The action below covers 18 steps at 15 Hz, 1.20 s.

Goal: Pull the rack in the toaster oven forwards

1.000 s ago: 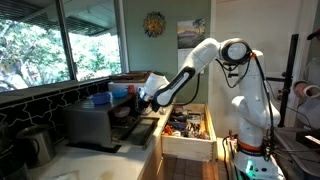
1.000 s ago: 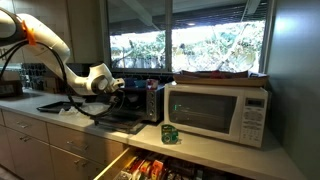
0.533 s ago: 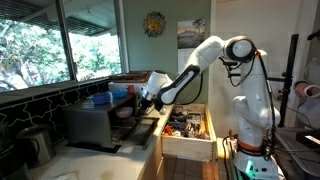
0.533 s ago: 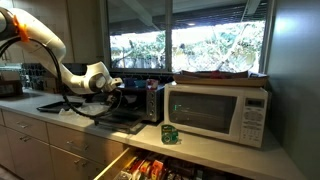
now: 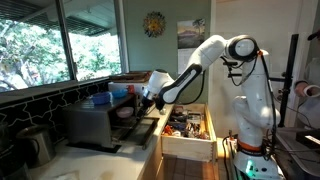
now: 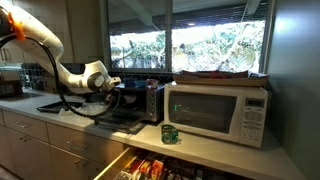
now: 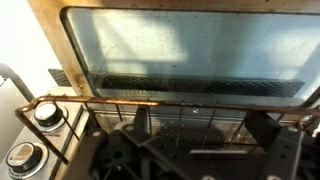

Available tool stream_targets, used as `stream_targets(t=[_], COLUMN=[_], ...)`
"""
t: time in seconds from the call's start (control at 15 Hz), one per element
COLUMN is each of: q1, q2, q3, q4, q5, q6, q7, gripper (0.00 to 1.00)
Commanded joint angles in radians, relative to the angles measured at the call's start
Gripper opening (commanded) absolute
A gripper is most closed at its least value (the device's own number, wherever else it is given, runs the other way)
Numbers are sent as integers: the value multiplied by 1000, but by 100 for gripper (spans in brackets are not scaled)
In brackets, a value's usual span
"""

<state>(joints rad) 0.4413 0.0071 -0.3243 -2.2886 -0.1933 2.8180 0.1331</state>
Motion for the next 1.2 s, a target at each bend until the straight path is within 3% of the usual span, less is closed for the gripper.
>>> stream_targets(t=[0.0,0.27,0.47,0.53,0.87,0.93,1.0,1.13], q1=[-141,-239,-293,-257,-271,-264,-301,-300], q2=[-46,-55,-52,-51,-68,-79,-108,-192], q3=[145,246,293,252,252,255,309,317], q4=[-38,-43,-46,-44,-37,-44,-68,-117], q5=[-38,-27,-41,-64,-127,-92,10,124], q6=[-44,-75,-15,4,54,39,28,8], q7=[30,22,61,89,185,160,75,-11], gripper=[100,100,100,100,100,100,100,100])
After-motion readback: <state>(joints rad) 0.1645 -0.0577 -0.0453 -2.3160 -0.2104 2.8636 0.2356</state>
